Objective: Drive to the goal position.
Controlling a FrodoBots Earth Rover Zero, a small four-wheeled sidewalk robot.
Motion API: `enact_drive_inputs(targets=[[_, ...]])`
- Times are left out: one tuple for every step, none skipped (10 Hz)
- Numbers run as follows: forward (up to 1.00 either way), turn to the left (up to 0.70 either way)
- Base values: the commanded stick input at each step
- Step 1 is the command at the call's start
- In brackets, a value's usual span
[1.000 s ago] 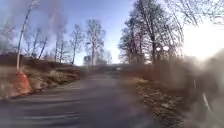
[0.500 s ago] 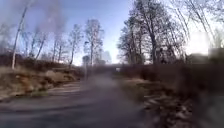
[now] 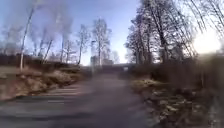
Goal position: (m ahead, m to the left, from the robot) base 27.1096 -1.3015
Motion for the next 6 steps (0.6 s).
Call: enact_drive_inputs(targets=[[1.00, 0.00], [1.00, 0.00], [1.00, 0.00], [1.00, 0.00], [1.00, 0.00], [1.00, 0.00]])
